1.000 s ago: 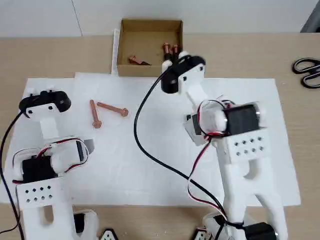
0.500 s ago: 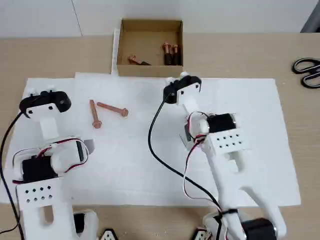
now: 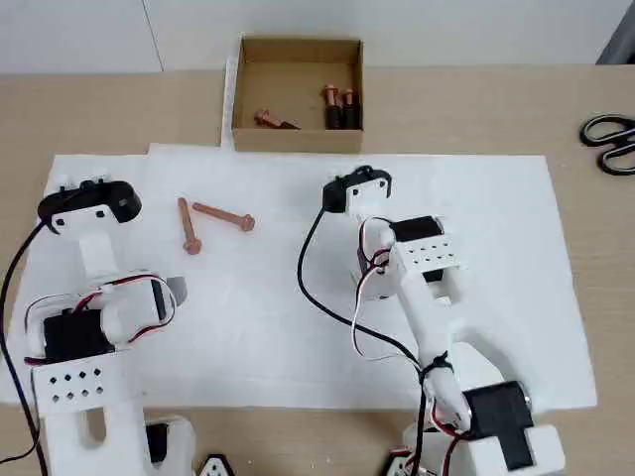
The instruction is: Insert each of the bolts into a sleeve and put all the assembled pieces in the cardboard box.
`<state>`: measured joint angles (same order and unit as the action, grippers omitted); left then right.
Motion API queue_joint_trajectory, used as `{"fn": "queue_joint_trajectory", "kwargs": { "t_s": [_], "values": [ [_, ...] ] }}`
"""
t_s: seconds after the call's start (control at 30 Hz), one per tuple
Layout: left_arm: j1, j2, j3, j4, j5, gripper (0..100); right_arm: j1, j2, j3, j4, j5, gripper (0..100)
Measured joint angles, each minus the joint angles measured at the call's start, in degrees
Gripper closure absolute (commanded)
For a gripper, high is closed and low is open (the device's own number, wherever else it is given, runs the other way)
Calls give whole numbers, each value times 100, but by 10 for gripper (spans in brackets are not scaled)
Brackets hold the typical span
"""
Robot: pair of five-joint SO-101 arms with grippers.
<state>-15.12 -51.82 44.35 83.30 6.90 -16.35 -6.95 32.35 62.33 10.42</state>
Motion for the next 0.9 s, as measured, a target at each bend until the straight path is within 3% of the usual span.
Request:
{"fn": "queue_joint_trajectory", "kwargs": {
  "t_s": [0.13,0.67,0.9],
  "values": [
    [0,0,0,0,0,775,-9,132,0,0,0,824],
    [0,0,0,0,0,775,-9,440,-79,26,0,823],
    [0,0,0,0,0,775,-9,870,-1213,941,62,823]
  ]
}}
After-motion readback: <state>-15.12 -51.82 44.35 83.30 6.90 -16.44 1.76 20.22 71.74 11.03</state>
